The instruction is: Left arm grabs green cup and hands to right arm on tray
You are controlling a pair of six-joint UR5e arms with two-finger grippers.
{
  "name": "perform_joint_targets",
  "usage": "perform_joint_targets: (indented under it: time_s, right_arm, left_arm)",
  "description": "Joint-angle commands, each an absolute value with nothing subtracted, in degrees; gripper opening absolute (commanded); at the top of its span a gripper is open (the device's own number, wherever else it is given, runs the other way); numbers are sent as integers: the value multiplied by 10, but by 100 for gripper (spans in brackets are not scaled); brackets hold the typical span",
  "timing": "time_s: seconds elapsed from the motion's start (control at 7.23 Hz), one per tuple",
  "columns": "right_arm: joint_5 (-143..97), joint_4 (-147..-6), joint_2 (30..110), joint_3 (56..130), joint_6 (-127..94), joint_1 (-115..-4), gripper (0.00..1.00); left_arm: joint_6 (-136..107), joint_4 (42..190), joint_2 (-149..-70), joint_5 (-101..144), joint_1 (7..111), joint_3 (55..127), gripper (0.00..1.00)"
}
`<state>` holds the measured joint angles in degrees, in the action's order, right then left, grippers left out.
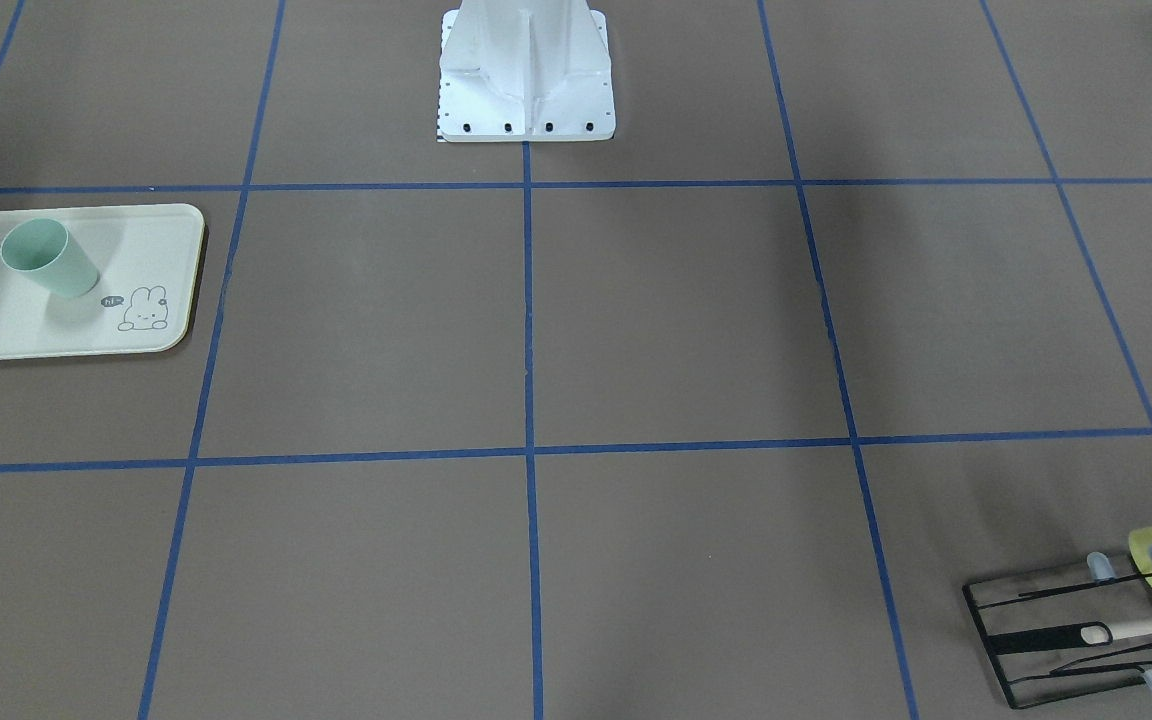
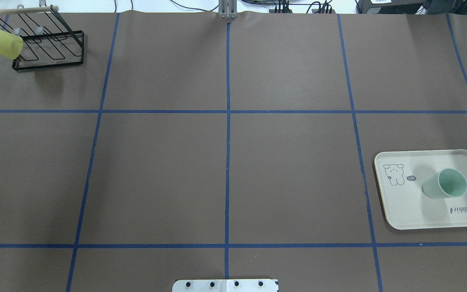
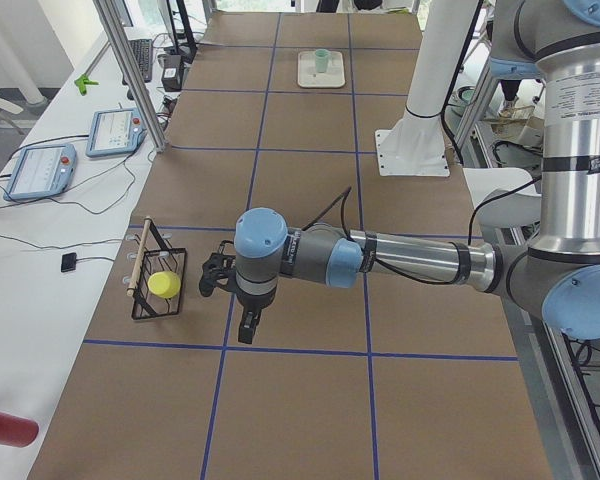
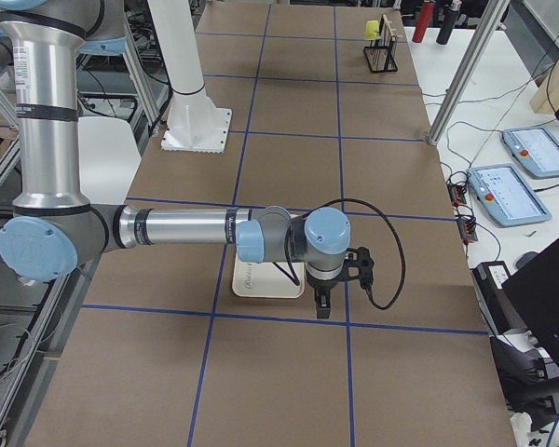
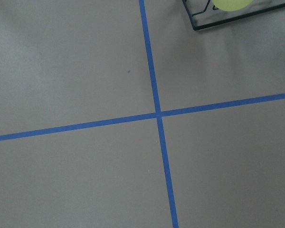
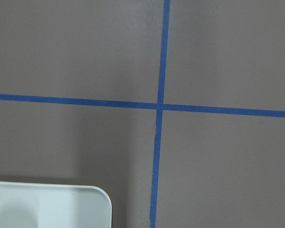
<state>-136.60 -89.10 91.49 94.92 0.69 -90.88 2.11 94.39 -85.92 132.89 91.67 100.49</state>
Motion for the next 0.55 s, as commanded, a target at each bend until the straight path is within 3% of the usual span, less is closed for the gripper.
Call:
perform_joint_targets:
  time_s: [0.0, 0.42]
  right_arm:
    - [-1367, -890, 913, 949, 7, -909, 100]
    - [-1367, -890, 911, 949, 7, -908, 100]
  left_arm:
    - [21, 944, -860, 1329, 917, 1005, 100]
    - [21, 944, -860, 1329, 917, 1005, 100]
